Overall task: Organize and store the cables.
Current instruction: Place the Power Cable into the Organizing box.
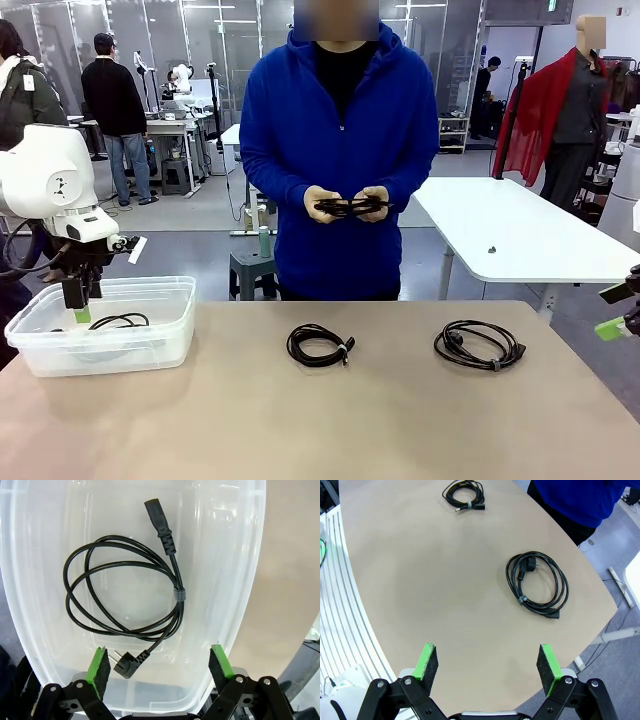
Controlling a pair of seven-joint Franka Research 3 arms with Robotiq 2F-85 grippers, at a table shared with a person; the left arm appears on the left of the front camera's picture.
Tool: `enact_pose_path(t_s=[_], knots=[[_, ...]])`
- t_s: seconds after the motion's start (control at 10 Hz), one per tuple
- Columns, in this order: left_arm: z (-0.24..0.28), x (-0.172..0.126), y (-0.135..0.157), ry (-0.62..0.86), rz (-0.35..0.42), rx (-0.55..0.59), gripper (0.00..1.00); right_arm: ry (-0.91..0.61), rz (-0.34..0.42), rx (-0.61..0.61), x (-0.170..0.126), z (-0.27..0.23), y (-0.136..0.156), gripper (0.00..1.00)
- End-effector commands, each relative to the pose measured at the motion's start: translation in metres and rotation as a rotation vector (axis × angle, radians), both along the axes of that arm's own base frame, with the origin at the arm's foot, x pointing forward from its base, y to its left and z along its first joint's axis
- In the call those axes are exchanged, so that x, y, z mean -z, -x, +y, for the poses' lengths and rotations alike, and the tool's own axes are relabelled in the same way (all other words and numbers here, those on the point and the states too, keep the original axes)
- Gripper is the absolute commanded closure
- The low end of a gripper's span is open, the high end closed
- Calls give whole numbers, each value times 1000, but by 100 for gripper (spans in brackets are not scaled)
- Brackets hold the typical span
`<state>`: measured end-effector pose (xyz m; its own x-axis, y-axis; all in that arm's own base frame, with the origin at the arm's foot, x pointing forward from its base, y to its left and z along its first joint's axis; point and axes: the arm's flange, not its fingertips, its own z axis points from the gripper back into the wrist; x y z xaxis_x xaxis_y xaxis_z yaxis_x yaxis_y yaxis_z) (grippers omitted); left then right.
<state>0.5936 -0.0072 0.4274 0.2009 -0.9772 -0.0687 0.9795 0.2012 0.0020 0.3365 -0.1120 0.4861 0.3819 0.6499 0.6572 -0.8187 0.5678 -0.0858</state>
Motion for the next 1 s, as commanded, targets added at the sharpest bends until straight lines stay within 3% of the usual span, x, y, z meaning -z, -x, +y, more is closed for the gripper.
enact_pose_path(t_s=[0.0, 0.9], knots=[[2, 0, 0, -2, 0, -1, 0, -9, -3, -3, 0, 0, 1, 0], [0, 0, 0, 0, 0, 0, 0, -9, -3, -3, 0, 0, 1, 0]])
